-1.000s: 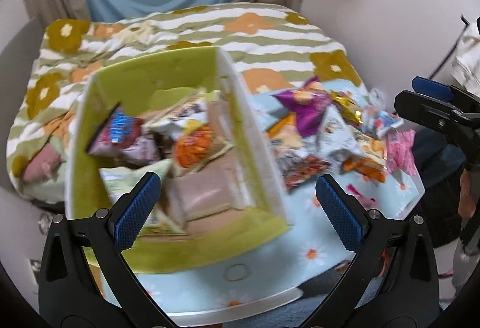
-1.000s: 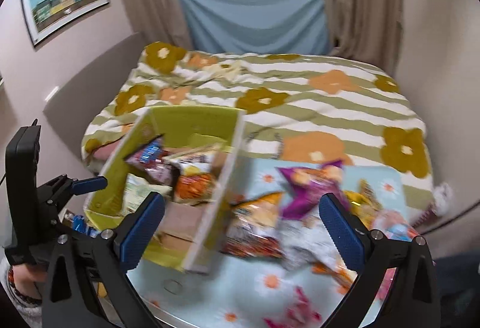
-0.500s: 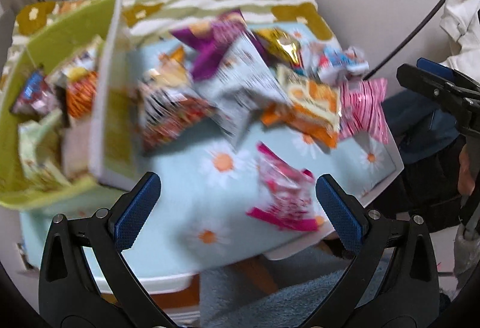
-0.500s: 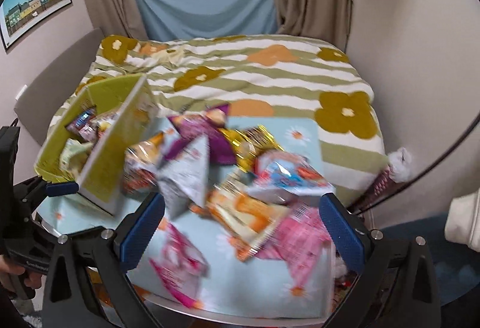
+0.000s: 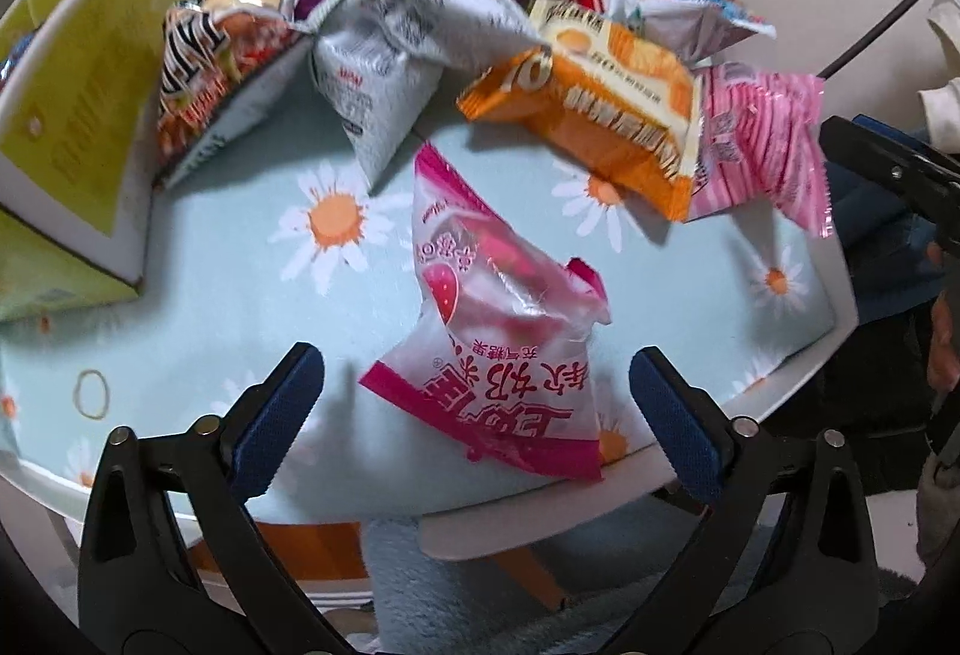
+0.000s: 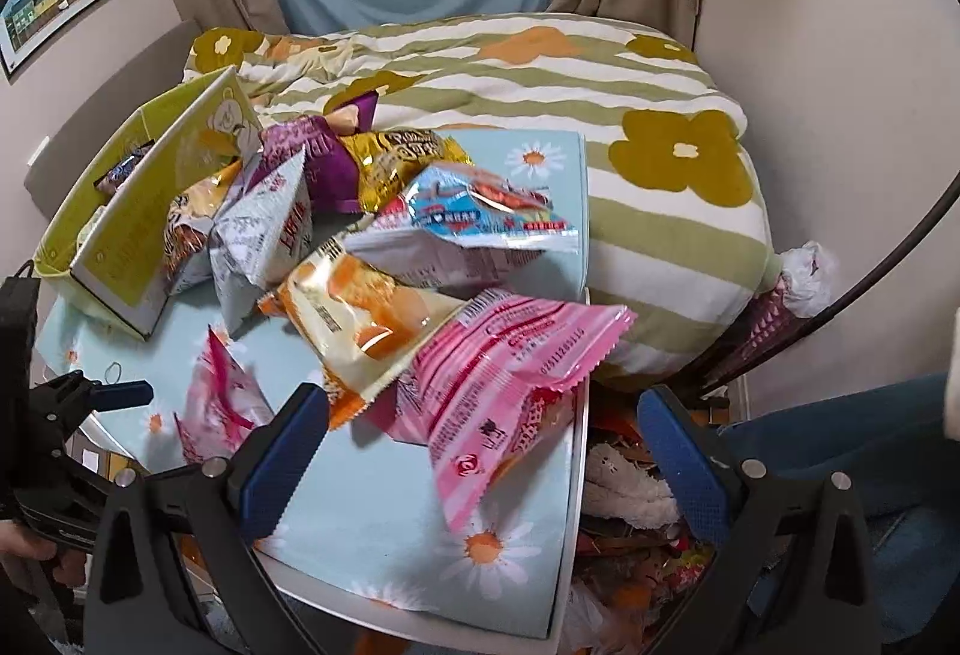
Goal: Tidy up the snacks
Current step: 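Grasp the pink-white candy bag with the left gripper while the right gripper grasps the pink striped bag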
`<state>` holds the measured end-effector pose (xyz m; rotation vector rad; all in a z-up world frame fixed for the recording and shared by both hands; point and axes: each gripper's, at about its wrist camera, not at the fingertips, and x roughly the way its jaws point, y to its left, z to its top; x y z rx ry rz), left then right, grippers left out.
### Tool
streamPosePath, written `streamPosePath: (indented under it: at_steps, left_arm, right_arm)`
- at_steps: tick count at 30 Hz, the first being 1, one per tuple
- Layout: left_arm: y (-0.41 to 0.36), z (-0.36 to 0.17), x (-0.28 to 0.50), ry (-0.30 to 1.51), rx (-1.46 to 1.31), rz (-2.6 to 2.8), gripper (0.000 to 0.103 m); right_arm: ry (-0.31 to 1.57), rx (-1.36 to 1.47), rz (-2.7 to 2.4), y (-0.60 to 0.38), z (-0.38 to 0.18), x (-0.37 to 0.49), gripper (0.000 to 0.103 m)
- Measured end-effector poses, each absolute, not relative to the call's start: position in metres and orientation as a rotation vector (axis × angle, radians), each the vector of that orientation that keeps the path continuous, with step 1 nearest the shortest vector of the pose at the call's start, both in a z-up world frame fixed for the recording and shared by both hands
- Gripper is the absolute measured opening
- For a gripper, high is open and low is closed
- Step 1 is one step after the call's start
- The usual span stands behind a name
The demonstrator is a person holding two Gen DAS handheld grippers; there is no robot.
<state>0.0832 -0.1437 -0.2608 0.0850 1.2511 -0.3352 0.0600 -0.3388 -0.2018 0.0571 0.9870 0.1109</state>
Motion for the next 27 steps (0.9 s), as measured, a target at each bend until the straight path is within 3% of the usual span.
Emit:
streamPosePath:
  at_steps: [4,9,12,15,19,27]
  left_arm:
    - [-0.145,-0.270,0.083,1.249,0.090,-0.313,0.097]
    - [-0.147,-0.279,0.084,1.257,0.089,-0.310,0.082]
    - [-0.152,-0.281,0.082,1.245,0.109,-0.316,0.067]
    - [-0.156,-0.283,0.081,1.245,0.105,-0.317,0.060]
    - [-0.167,-0.283,0.086,1.237,0.130,-0.322,0.056]
    - [-0.183,-0.282,0.106,1.238,0.159,-0.351,0.056]
  right_arm:
    - [0.974,0.054,0.120,-0.337,-0.206,0.060,0.103]
    - [0.965,0.058,0.134,-0.331,-0.210,0.060,0.102]
    - [0.973,0.074,0.142,-0.330,-0.214,0.062,0.102]
    - [0.984,0.077,0.145,-0.330,-0.218,0.065,0.097]
    - [0.999,0.078,0.144,-0.329,-0.224,0.068,0.088]
    - [1.023,0.107,0.132,-0.330,-0.237,0.081,0.083]
